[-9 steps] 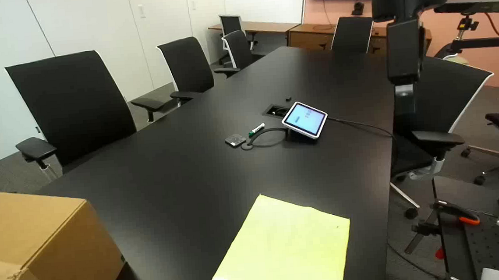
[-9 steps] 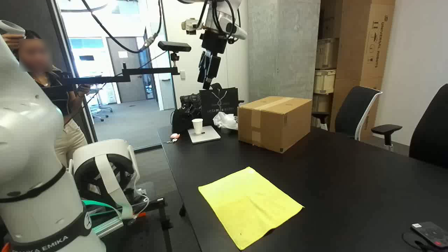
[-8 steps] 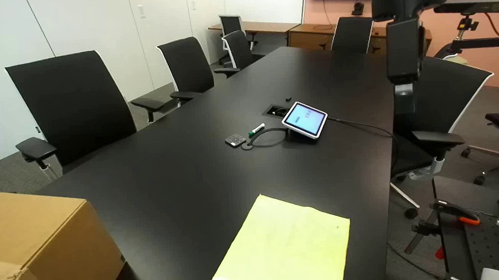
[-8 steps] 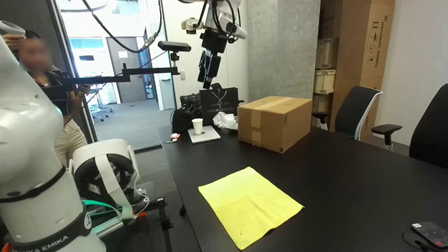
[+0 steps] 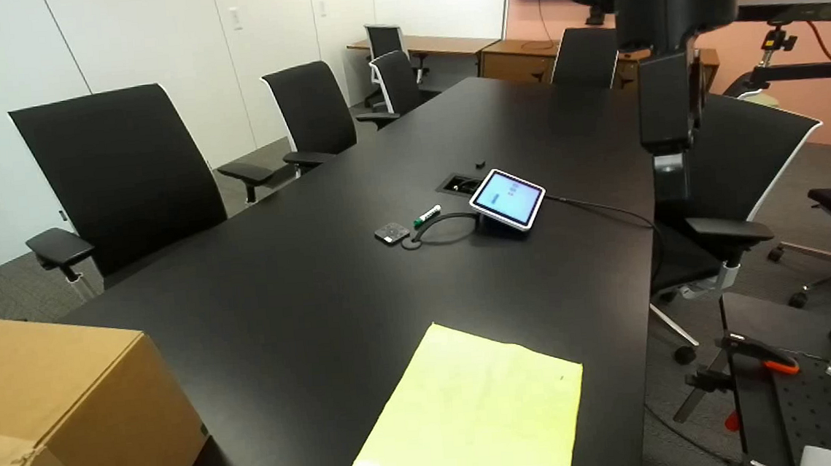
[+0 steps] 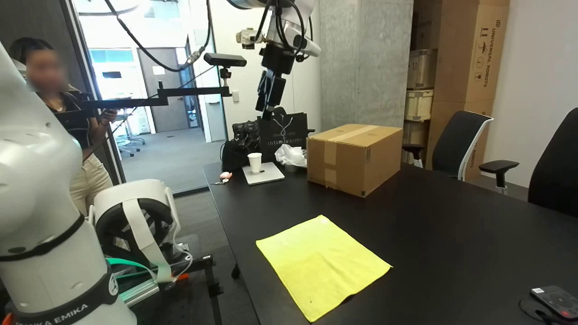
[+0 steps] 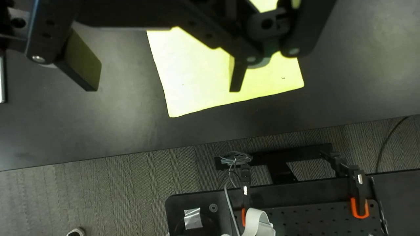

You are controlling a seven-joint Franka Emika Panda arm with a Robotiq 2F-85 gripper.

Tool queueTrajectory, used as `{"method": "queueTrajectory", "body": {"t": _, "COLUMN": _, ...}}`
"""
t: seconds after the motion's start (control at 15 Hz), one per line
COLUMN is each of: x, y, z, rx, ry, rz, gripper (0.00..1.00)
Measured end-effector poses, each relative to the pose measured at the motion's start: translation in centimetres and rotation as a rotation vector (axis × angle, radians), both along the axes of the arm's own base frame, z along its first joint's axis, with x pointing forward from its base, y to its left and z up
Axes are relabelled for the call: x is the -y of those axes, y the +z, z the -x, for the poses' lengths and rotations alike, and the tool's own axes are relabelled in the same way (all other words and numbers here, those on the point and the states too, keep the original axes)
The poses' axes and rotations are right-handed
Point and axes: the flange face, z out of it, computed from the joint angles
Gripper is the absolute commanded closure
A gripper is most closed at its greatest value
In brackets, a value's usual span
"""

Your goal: Fold the cloth

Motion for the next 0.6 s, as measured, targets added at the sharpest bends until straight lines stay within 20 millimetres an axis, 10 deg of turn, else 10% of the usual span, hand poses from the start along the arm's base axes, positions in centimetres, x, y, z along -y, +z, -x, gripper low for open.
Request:
{"method": "queueTrajectory", "body": {"t": 0.27, "x": 2.6, "y": -5.7, "z": -0.3, "rx": -0.026, "ry": -0.032, "rz": 0.012, "gripper": 0.0}}
{"method": "queueTrajectory", "body": {"t": 0.6, "x": 7.0, "y": -18.7, "z": 0.9, "rx": 0.005, "ry": 0.022, "rz": -0.018, "gripper": 0.0}}
